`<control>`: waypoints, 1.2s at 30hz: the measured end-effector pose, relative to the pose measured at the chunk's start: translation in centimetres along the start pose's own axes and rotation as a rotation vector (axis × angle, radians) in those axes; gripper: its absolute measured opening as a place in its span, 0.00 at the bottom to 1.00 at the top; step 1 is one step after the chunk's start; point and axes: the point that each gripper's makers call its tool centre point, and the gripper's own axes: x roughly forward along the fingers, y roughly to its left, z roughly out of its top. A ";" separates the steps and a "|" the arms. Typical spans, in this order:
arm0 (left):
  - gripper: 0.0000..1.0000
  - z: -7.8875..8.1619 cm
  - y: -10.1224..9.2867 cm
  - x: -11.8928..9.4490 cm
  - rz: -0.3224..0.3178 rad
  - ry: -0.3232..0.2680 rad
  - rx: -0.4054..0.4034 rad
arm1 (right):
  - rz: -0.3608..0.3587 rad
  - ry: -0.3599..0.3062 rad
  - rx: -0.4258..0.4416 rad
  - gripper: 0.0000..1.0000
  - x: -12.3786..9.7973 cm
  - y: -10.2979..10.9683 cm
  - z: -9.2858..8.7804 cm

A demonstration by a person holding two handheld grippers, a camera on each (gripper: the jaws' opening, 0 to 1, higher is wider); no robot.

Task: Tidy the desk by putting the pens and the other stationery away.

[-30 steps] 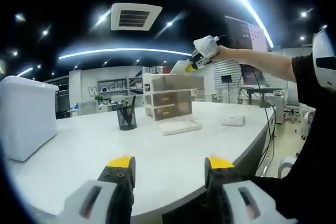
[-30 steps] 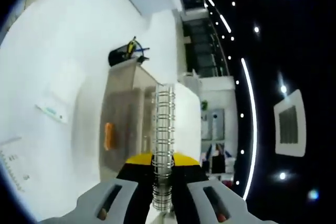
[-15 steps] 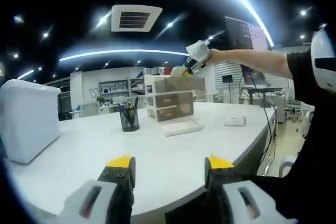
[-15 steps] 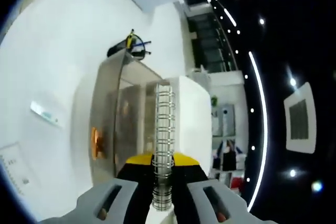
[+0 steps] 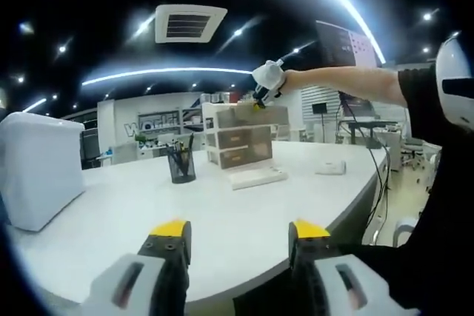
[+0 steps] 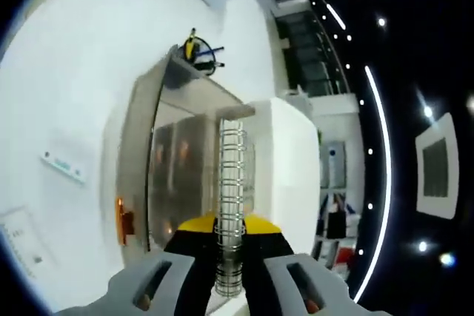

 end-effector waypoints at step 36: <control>0.53 -0.9 -2.0 1.6 -0.052 0.055 -0.001 | 0.124 -0.001 0.081 0.11 3.5 0.6 -0.4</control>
